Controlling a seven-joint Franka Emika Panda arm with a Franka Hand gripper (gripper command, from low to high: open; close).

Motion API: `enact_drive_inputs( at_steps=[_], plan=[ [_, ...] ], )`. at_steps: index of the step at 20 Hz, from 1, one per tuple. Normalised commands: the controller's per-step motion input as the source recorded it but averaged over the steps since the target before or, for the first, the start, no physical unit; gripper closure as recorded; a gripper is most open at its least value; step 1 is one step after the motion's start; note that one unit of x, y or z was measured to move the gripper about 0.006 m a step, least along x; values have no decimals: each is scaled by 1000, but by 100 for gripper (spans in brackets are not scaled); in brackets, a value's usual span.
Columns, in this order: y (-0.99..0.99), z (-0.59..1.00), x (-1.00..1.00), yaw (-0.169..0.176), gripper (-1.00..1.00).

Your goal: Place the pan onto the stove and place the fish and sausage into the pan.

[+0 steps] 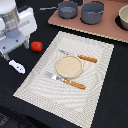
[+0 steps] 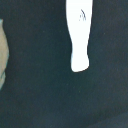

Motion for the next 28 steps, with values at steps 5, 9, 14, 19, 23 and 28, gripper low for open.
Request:
enact_drive_inputs(
  at_steps=[5, 9, 14, 19, 23, 28],
  plan=[
    [-203, -398, 62, 27, -100],
    [-153, -396, 74, 25, -100],
    [-139, -390, 31, 19, -100],
    [-107, -341, 37, 18, -100],
    [-129, -164, 51, 18, 100],
    [-121, -69, 61, 15, 100]
  ],
)
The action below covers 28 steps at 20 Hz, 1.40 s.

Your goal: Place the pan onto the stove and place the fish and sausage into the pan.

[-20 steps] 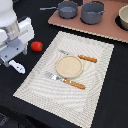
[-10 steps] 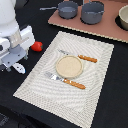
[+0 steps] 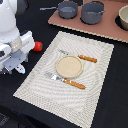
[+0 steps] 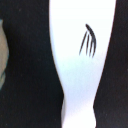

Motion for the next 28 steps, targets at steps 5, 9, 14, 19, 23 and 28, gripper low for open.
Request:
enact_drive_inputs(
  at_steps=[5, 9, 14, 19, 23, 28],
  plan=[
    [-139, -122, 9, 11, 100],
    [-133, -220, 6, 12, 100],
    [-21, 671, 53, 3, 100],
    [422, 1000, 93, -5, 100],
    [716, 1000, 185, 0, 100],
    [948, 897, 349, 0, 100]
  ],
)
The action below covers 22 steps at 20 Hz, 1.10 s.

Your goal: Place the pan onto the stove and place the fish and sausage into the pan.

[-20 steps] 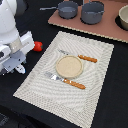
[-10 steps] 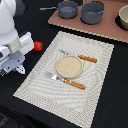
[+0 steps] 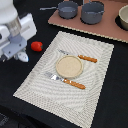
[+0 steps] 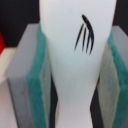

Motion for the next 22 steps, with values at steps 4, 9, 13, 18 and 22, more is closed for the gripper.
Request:
enact_drive_inputs(
  at_steps=[4, 9, 13, 18, 22],
  plan=[
    [984, 794, 416, 0, 100],
    [957, 559, 456, 0, 100],
    [951, 389, 436, 0, 100],
    [943, 334, 434, 0, 100],
    [937, 241, 424, 0, 100]
  ],
)
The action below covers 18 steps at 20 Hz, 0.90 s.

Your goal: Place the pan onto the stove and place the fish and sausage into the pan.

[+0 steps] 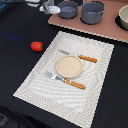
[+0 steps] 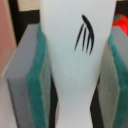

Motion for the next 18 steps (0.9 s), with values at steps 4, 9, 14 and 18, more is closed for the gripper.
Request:
enact_drive_inputs(
  at_steps=[4, 9, 14, 18],
  plan=[
    [936, 126, 401, 0, 100],
    [933, 13, 390, 0, 100],
    [817, -75, 388, -1, 100],
    [667, -194, 337, -4, 100]
  ],
)
